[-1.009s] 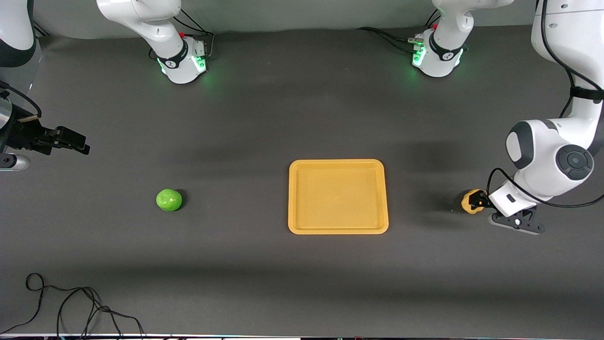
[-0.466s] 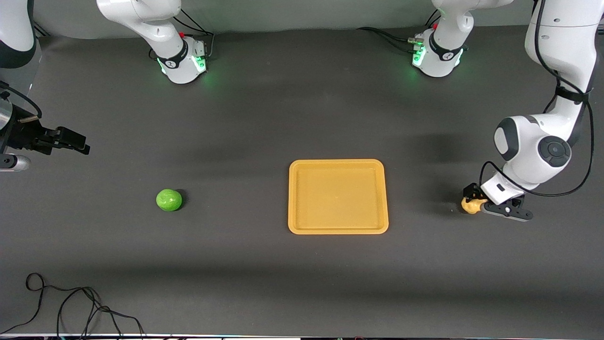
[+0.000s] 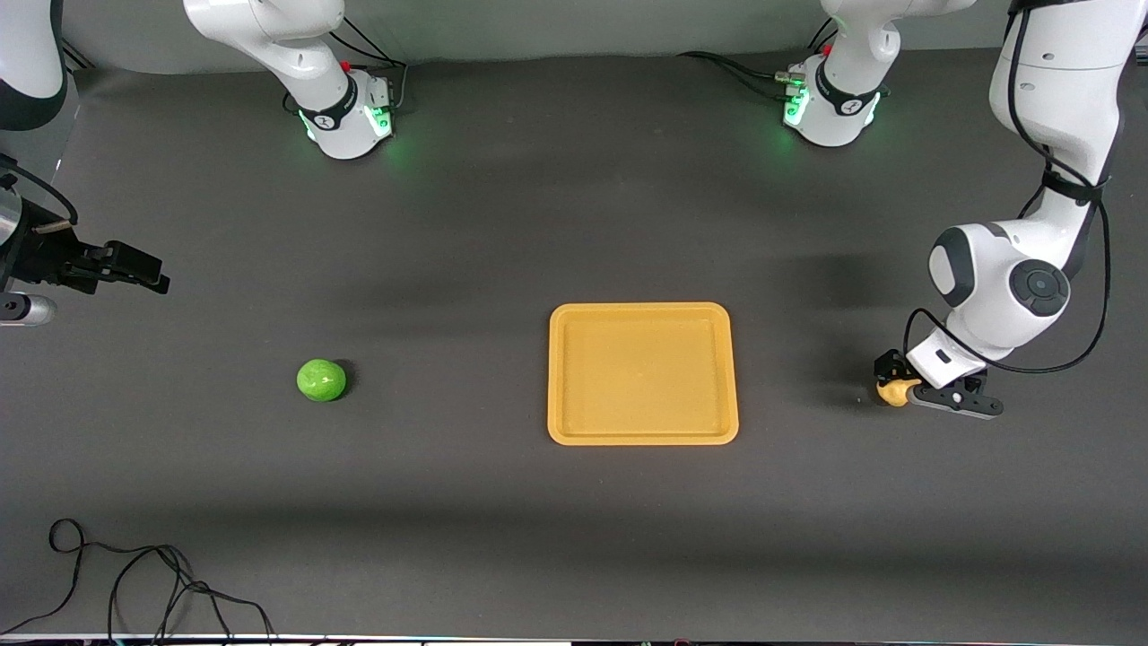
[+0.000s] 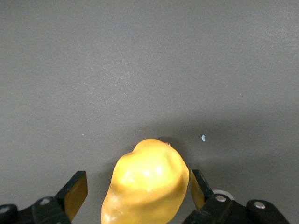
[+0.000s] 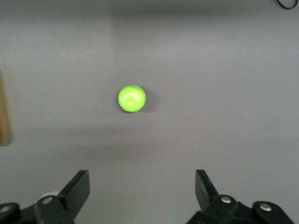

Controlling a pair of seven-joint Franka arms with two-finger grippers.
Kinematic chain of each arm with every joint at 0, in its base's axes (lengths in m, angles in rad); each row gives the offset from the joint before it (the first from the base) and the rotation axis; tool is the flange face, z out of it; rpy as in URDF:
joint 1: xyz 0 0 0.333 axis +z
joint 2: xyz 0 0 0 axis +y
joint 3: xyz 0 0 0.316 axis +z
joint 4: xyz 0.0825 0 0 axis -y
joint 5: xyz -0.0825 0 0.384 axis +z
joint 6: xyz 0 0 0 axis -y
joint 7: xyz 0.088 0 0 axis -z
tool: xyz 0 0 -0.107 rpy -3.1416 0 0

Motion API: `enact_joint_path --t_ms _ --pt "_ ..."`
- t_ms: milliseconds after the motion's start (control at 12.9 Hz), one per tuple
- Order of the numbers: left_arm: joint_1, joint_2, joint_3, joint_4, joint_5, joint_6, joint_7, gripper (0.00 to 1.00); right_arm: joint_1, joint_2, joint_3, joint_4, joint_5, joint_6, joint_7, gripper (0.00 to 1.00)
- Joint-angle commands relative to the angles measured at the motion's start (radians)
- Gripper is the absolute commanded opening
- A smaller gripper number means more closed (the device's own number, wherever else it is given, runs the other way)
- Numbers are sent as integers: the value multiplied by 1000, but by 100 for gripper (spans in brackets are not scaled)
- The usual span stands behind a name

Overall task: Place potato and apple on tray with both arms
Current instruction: 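Lower the left gripper over the potato and close on it, then carry the potato with the left gripper onto the yellow tray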

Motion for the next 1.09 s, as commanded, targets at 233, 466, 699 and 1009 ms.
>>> enact_joint_path --t_ms 233,466,699,1009 --pt "-7 22 -3 -10 -60 40 16 60 5 -4 -3 -3 -2 0 15 100" --pt "-15 22 -4 -10 -63 33 8 43 5 -3 -3 -3 -2 1 15 100" --pt "-28 -20 -56 -4 -64 -28 -132 42 5 -3 -3 -3 -2 1 15 100" --pt "-189 -75 -104 77 -60 -214 -459 42 5 -3 -3 -3 -2 1 13 100"
